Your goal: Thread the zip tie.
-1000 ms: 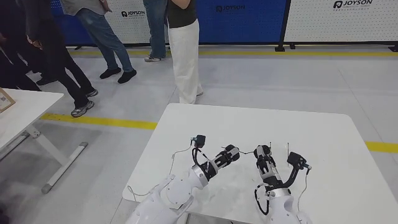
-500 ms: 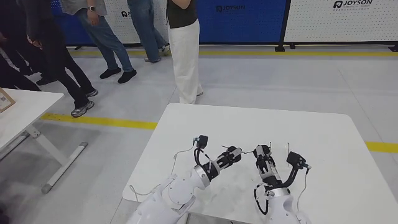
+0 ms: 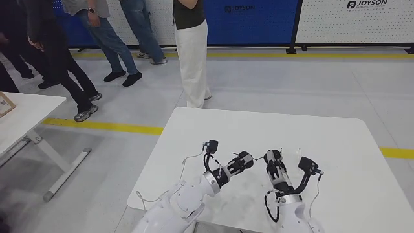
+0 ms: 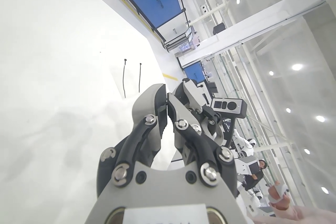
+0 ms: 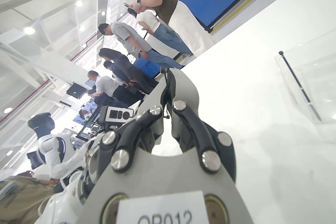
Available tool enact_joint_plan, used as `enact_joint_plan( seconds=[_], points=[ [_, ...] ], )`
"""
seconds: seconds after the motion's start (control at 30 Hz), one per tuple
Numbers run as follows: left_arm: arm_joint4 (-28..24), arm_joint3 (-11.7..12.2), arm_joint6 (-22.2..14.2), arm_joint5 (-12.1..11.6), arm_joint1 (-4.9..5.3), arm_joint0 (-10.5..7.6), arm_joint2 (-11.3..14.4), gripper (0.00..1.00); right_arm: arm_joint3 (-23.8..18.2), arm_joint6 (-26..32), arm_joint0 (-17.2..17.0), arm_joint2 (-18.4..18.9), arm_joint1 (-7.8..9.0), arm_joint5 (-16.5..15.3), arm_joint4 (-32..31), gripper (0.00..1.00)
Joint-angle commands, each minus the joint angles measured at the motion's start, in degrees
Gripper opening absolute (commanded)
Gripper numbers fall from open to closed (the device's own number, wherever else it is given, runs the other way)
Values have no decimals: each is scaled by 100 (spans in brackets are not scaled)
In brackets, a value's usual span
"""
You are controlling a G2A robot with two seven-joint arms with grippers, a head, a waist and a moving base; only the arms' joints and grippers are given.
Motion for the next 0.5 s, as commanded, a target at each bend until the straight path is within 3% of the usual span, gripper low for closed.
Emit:
enact_joint_plan(
  seconds=[0.0,0.3,0.47],
  points=[
    [2,-9,12,-16,-3,-3,8,0,8,16,8,-6,-4,-2,-2,0],
    [-41,-18,101,-176,-14,12,11,0,55,132,11,7,-18,-151,164,0],
    [-2,10,121,-138,-13,22,7,0,59,133,-22,60,-16,-233,227,0]
  ],
)
